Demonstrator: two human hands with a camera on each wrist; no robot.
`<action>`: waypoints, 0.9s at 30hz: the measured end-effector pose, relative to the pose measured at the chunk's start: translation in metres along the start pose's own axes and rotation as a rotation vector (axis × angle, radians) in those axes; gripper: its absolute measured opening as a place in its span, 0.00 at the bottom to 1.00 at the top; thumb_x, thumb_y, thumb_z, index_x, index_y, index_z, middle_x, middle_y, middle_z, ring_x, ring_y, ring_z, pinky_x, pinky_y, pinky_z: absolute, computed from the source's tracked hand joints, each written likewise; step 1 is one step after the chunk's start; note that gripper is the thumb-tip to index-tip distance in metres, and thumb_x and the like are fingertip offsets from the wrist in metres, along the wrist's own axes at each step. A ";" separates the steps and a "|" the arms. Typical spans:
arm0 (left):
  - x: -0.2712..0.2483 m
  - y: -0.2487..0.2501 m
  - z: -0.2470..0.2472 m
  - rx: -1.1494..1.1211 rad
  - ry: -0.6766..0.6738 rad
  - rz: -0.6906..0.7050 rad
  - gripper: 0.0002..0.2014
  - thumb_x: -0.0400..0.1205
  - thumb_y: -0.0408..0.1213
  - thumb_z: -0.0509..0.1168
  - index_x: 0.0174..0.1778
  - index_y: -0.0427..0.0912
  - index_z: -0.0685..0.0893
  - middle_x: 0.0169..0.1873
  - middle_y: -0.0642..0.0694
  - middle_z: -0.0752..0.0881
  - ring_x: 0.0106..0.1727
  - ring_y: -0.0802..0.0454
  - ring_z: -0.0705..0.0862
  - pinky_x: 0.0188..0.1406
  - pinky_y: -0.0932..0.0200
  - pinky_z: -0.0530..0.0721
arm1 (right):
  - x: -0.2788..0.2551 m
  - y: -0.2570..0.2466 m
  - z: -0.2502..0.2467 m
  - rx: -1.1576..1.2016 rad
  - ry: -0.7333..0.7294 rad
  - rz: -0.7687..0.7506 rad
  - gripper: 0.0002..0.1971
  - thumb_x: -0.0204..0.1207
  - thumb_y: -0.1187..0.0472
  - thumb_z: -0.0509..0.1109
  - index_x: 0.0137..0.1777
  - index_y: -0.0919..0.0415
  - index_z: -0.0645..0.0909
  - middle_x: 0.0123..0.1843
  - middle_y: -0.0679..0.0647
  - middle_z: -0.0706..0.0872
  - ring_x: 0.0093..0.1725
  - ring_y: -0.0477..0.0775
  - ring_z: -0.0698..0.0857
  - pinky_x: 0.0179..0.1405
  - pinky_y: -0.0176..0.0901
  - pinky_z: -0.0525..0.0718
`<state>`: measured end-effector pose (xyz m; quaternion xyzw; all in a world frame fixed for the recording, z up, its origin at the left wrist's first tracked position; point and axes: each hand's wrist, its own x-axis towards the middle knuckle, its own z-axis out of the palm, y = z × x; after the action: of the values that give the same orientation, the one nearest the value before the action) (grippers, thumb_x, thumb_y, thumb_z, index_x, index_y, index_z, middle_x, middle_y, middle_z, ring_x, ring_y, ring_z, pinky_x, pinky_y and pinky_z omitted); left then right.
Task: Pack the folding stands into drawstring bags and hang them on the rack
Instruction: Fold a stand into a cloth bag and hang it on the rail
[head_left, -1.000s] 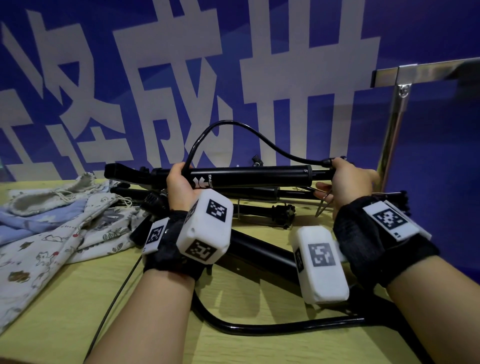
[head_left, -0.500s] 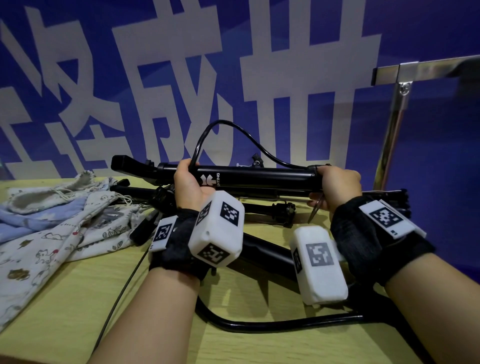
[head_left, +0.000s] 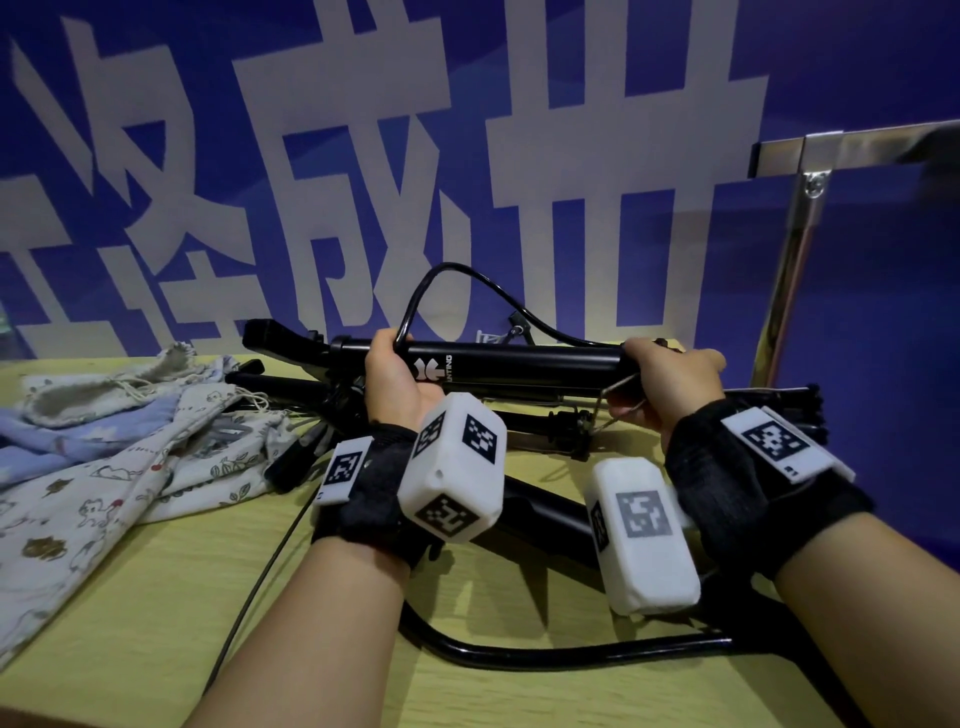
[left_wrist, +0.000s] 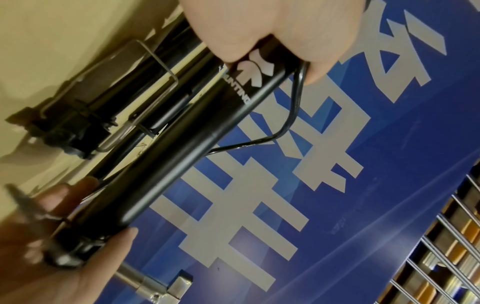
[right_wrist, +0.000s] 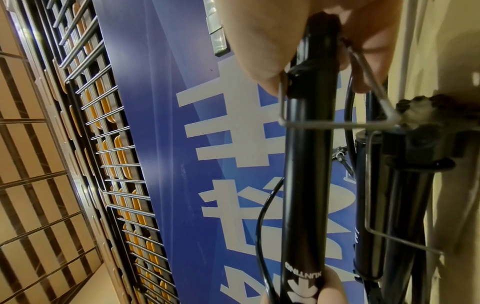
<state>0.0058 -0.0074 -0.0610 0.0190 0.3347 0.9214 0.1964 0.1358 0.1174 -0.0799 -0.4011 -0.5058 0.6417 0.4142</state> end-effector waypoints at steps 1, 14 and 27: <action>-0.001 0.000 0.001 -0.031 -0.005 -0.018 0.17 0.81 0.33 0.58 0.26 0.43 0.66 0.19 0.50 0.71 0.13 0.59 0.72 0.14 0.73 0.73 | 0.001 -0.001 0.000 0.048 0.024 0.008 0.13 0.76 0.62 0.67 0.43 0.60 0.62 0.49 0.60 0.79 0.52 0.63 0.85 0.32 0.47 0.85; -0.010 0.013 0.002 -0.259 -0.104 -0.127 0.14 0.83 0.50 0.57 0.44 0.42 0.77 0.45 0.39 0.79 0.46 0.39 0.78 0.62 0.33 0.75 | 0.011 -0.013 -0.017 0.455 0.215 -0.076 0.24 0.71 0.72 0.68 0.68 0.67 0.70 0.61 0.62 0.81 0.51 0.57 0.85 0.27 0.46 0.84; -0.010 -0.014 0.006 -0.127 -0.319 -0.061 0.13 0.84 0.35 0.58 0.64 0.43 0.71 0.63 0.37 0.78 0.63 0.39 0.79 0.59 0.33 0.79 | -0.003 -0.015 -0.011 0.554 -0.121 0.166 0.06 0.79 0.62 0.67 0.42 0.61 0.75 0.45 0.59 0.81 0.46 0.55 0.82 0.51 0.53 0.82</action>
<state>0.0213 0.0021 -0.0645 0.1424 0.2408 0.9195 0.2760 0.1484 0.1207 -0.0663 -0.2737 -0.3009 0.8097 0.4230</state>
